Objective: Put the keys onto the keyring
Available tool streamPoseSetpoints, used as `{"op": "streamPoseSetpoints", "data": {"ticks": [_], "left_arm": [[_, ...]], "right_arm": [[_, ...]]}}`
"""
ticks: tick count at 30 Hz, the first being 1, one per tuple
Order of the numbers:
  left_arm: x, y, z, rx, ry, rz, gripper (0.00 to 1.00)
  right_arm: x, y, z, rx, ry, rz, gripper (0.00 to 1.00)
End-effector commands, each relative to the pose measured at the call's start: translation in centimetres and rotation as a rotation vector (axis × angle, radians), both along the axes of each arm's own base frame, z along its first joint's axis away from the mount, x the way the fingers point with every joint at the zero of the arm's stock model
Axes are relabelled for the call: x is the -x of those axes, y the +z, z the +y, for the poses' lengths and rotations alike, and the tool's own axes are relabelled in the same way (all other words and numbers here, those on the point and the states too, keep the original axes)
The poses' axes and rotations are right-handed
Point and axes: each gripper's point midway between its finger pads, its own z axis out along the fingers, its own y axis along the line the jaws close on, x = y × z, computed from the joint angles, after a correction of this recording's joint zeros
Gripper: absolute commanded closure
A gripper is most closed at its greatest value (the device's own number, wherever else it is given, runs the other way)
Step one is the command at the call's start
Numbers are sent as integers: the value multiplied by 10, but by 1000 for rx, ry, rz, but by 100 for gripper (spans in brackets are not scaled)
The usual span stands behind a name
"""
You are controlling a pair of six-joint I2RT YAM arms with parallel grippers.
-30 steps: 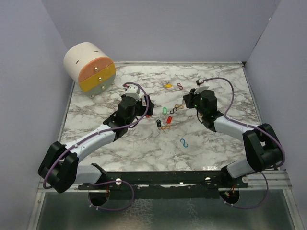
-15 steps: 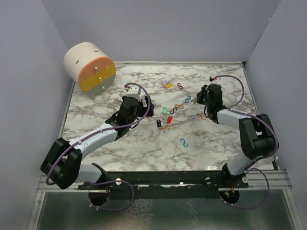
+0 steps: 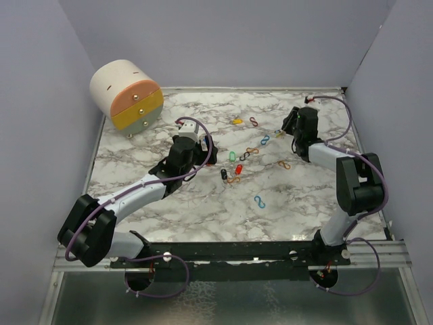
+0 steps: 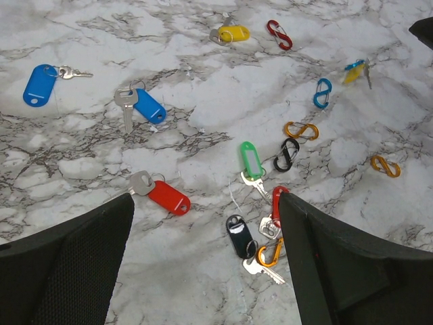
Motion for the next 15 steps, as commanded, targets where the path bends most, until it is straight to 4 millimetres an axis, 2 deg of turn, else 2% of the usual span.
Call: {"op": "streamPoseSetpoints", "data": {"ticks": [1, 4, 7, 15], "left_arm": [[-2, 8, -1, 23, 6, -23, 10], [-3, 9, -1, 23, 5, -23, 10], [-3, 9, -3, 28, 1, -22, 10], [-5, 4, -6, 28, -5, -7, 10]], "right_arm": [[2, -1, -6, -2, -33, -1, 63], [6, 0, -4, 0, -14, 3, 61], [16, -7, 7, -15, 53, 41, 61], [45, -41, 50, -56, 226, 160, 61]]}}
